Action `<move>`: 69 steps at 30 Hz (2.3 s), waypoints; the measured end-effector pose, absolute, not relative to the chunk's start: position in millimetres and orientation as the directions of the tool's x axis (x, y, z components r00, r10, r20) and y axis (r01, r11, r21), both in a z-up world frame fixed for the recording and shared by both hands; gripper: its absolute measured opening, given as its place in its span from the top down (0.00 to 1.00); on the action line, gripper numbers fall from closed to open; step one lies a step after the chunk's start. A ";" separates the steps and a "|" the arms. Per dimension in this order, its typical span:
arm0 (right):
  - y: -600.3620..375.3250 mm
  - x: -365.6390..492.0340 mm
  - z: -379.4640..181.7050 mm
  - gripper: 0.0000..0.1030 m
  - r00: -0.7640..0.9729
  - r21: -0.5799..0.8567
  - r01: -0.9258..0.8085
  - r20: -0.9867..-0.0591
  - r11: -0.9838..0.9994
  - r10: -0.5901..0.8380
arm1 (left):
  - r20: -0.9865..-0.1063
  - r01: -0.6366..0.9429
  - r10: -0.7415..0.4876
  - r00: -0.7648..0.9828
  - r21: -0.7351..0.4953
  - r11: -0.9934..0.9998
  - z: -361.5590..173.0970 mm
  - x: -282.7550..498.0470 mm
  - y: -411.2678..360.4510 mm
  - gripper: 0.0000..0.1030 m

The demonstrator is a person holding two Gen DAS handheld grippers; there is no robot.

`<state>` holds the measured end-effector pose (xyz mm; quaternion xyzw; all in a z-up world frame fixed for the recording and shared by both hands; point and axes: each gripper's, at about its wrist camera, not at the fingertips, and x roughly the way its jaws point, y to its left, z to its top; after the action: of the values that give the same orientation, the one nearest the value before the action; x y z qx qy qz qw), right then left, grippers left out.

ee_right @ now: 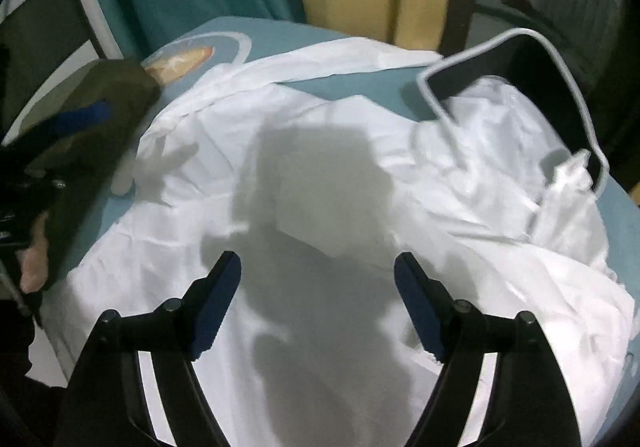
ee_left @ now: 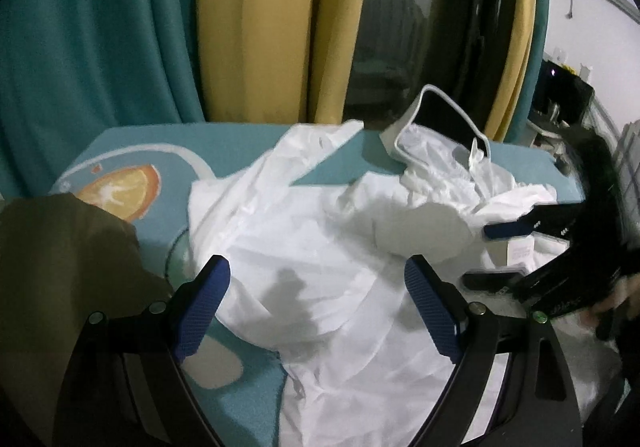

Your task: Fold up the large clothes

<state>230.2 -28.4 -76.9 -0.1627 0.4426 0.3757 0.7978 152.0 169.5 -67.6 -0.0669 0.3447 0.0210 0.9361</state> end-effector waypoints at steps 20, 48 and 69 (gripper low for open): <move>-112.0 268.4 -78.4 0.35 0.419 0.143 -0.604 -0.780 0.784 0.465 | -0.774 0.091 -0.245 0.584 -0.237 0.967 -113.6 234.7 111.4 0.16; -36.2 190.7 -118.4 0.79 0.343 -0.132 -0.882 -0.838 0.452 0.425 | -0.768 -0.046 -0.099 0.633 -0.165 0.985 -98.5 182.5 147.4 0.19; 14.0 256.4 -106.3 0.38 0.343 0.016 -0.785 -0.822 0.620 0.455 | -0.801 0.011 -0.143 0.582 -0.168 0.986 -88.7 234.1 199.7 0.19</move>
<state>256.4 14.0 -106.3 -0.1958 0.4207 0.3896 0.7956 234.1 199.7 -88.7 -0.0725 0.4553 -0.0436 0.8863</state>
